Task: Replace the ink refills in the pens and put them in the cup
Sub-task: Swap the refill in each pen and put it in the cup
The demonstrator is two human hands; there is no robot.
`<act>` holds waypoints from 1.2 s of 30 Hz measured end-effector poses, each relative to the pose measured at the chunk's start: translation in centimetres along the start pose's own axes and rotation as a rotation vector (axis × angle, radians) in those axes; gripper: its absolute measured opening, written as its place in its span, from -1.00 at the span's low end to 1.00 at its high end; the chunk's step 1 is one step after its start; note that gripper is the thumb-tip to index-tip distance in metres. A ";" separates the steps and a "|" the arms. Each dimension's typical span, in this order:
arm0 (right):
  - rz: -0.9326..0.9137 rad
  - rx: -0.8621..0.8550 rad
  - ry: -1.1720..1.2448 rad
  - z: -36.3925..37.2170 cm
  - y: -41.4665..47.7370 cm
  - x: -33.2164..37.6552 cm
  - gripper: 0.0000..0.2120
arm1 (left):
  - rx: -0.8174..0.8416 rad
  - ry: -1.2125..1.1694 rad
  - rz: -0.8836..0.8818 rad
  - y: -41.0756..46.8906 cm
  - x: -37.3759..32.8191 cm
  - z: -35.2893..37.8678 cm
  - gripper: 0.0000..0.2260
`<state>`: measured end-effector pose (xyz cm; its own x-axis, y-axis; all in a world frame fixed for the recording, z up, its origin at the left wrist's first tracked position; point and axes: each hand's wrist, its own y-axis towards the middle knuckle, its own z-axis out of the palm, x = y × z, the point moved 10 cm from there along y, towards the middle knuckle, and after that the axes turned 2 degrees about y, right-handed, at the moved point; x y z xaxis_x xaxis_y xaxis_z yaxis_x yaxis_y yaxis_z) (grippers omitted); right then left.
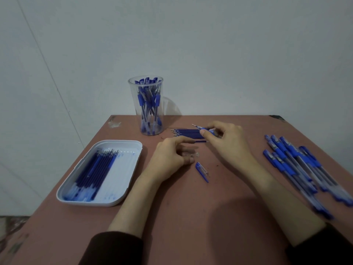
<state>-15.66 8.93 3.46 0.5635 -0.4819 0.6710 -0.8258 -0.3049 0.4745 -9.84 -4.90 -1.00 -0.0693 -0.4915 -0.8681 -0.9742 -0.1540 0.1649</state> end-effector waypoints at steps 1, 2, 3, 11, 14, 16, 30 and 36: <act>-0.005 0.008 0.029 0.1 0.0 0.1 -0.91 | -0.050 -0.062 -0.007 0.0 0.0 -0.5 -0.70; -0.011 0.024 0.065 0.2 0.0 0.4 -0.92 | -0.115 -0.128 -0.012 0.0 -0.1 -1.2 -0.77; -0.023 0.048 0.095 0.5 0.0 0.7 -0.92 | -0.175 -0.196 -0.020 -0.1 -0.2 -1.8 -0.82; -0.109 0.162 0.169 1.8 -0.7 2.3 -0.85 | -0.284 -0.524 -0.104 -0.3 0.8 -3.1 -0.94; -0.065 0.144 0.069 1.3 -0.1 1.2 -0.86 | -0.372 -0.689 -0.135 -0.3 1.6 -4.1 -0.97; -0.019 0.134 -0.060 0.7 0.2 0.4 -0.86 | -0.435 -0.826 -0.138 -0.5 2.0 -4.7 -0.96; -0.229 0.061 -0.112 0.7 0.4 4.8 -0.84 | -0.562 -0.787 -0.022 -0.9 1.2 -5.4 -0.96; -0.164 0.179 -0.107 2.7 2.0 3.9 -0.88 | -0.562 -0.828 -0.044 -0.9 1.4 -5.3 -0.88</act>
<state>-15.17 4.16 5.50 0.6920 -0.4954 0.5252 -0.7204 -0.5217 0.4571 -7.94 -10.05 0.13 -0.3714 0.2430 -0.8961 -0.7516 -0.6454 0.1364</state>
